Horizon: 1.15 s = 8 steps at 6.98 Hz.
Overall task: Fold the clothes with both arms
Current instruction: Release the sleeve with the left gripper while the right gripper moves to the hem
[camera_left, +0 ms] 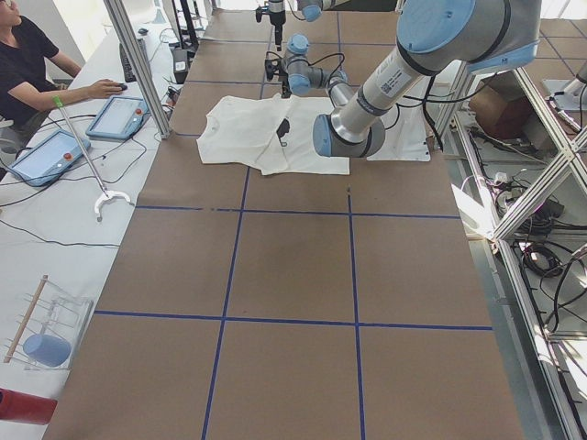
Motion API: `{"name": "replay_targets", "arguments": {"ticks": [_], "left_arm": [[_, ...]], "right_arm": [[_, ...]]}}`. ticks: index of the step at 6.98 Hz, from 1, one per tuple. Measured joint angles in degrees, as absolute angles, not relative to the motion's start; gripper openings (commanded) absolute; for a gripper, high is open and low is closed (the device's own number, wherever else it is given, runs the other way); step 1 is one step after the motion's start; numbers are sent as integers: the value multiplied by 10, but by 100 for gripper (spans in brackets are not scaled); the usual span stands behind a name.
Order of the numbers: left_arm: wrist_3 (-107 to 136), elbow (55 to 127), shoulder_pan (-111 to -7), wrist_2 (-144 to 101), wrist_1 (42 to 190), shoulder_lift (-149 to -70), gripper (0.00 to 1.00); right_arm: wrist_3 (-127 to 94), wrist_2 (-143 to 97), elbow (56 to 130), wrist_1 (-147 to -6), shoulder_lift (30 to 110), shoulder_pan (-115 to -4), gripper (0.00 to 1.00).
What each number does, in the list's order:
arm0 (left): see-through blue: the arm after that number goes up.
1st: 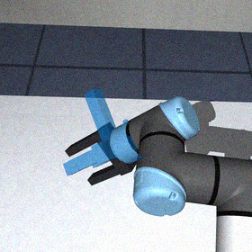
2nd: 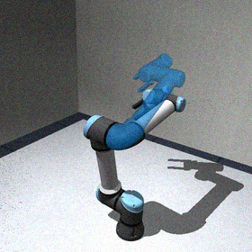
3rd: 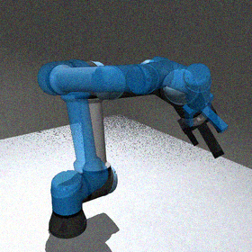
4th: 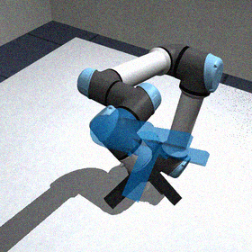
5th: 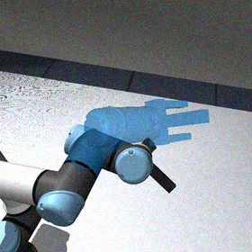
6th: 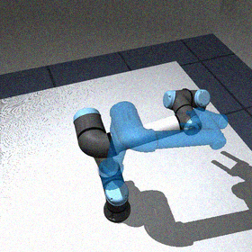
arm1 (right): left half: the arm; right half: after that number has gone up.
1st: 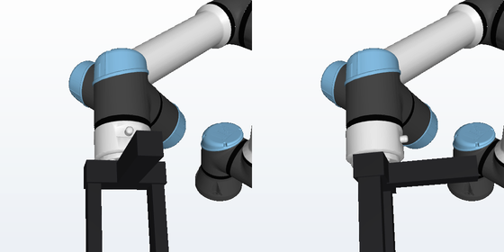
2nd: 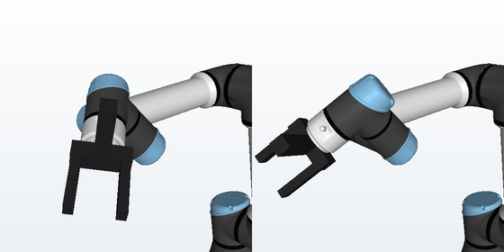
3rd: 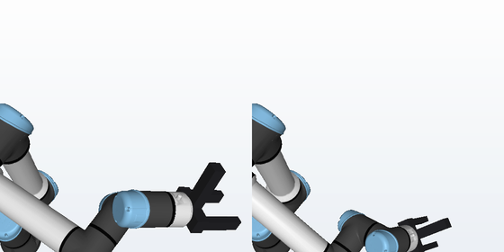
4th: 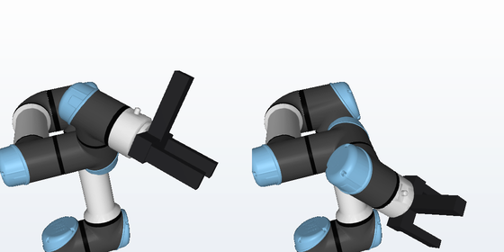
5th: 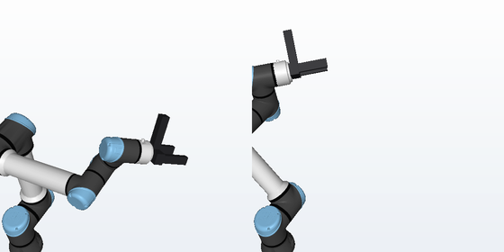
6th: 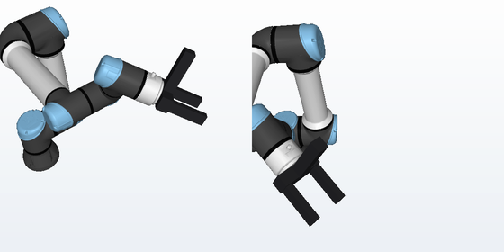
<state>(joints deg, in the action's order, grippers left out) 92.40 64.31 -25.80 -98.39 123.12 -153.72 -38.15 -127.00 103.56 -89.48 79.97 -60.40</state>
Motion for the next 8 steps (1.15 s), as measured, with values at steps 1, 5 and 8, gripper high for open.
{"name": "replay_targets", "arguments": {"ticks": [1, 5, 8], "left_arm": [[897, 704, -267, -996, 1196, -1495, 100], [757, 1052, -300, -1020, 1007, -1269, 100], [745, 1130, -306, -1020, 988, -1211, 100]], "right_arm": [[-426, -1272, 1038, -860, 801, -591, 100], [-744, -1138, 1126, -726, 835, -379, 100], [-882, -1004, 1170, -723, 863, -196, 100]]}}
